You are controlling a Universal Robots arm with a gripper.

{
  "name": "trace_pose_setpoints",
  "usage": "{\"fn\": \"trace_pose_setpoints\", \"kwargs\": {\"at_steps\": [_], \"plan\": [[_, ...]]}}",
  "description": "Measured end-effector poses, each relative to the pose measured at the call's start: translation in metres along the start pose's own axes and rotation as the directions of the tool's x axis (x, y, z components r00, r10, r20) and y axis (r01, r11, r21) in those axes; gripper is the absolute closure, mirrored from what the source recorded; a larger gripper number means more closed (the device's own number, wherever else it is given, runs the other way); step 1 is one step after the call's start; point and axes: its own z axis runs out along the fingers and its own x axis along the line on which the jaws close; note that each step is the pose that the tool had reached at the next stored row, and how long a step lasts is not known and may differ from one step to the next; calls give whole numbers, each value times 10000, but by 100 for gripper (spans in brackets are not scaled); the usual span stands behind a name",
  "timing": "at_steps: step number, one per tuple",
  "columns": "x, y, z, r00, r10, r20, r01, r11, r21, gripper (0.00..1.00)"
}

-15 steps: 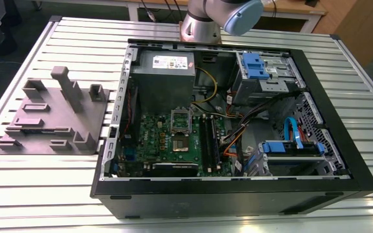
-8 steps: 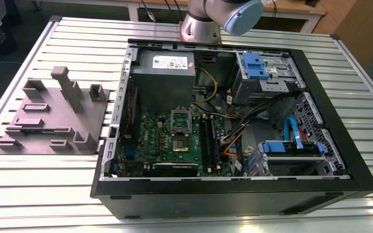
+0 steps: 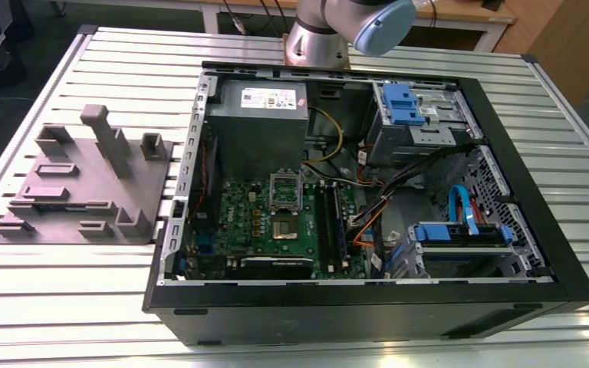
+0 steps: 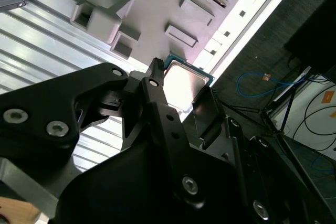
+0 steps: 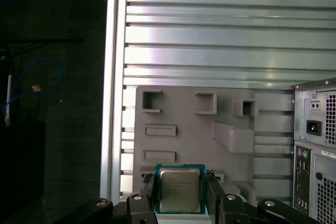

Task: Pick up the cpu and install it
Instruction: 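Pick up the cpu and move it towards the insertion slot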

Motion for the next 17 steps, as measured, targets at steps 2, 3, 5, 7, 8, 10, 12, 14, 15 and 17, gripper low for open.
{"fn": "trace_pose_setpoints", "kwargs": {"at_steps": [2,3,5,7,8,10,12,14,15,17], "plan": [[-8,0,1,10000,1,1,-1,10000,-1,53],[-11,0,1,10000,1,2,-1,10000,-1,53],[-17,0,0,10000,0,0,0,10000,0,53],[-23,0,0,10000,1,1,-1,10000,-1,53],[-25,0,0,10000,1,0,-1,10000,0,53],[-30,0,0,10000,0,0,0,10000,0,53],[-35,0,0,10000,0,1,0,10000,-1,53],[-42,0,0,10000,0,1,0,10000,0,53],[-45,0,0,10000,0,0,0,10000,0,53],[-52,-1,-1,10000,0,0,0,10000,0,53]]}}
